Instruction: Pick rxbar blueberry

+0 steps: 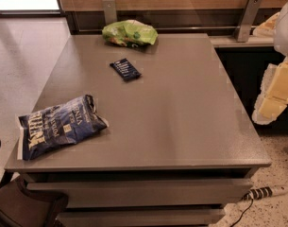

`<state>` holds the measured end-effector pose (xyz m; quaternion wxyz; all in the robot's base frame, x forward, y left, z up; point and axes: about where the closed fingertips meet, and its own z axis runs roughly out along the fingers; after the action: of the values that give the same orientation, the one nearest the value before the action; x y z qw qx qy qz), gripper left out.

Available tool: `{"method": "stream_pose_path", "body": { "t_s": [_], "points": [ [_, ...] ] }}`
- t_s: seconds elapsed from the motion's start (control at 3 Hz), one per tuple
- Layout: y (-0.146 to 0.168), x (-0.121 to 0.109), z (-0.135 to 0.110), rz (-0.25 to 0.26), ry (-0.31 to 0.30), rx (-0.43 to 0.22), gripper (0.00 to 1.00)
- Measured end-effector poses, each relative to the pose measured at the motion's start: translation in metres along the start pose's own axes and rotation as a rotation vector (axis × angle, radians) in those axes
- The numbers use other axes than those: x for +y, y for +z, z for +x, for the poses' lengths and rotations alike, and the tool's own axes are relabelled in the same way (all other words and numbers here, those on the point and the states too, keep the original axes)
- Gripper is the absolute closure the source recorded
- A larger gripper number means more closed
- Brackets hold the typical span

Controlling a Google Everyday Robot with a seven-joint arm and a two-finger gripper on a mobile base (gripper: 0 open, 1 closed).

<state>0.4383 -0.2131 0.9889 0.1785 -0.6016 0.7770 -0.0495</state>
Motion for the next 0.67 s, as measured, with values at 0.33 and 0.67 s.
{"method": "stream_pose_path", "body": {
  "t_s": [0.33,0.67],
  "points": [
    [-0.0001,0.0,0.0,0.0,0.0,0.0,0.0],
    [0.0049,-0.0095,-0.0076,0.002,-0.013,-0.013,0.0]
  ]
}}
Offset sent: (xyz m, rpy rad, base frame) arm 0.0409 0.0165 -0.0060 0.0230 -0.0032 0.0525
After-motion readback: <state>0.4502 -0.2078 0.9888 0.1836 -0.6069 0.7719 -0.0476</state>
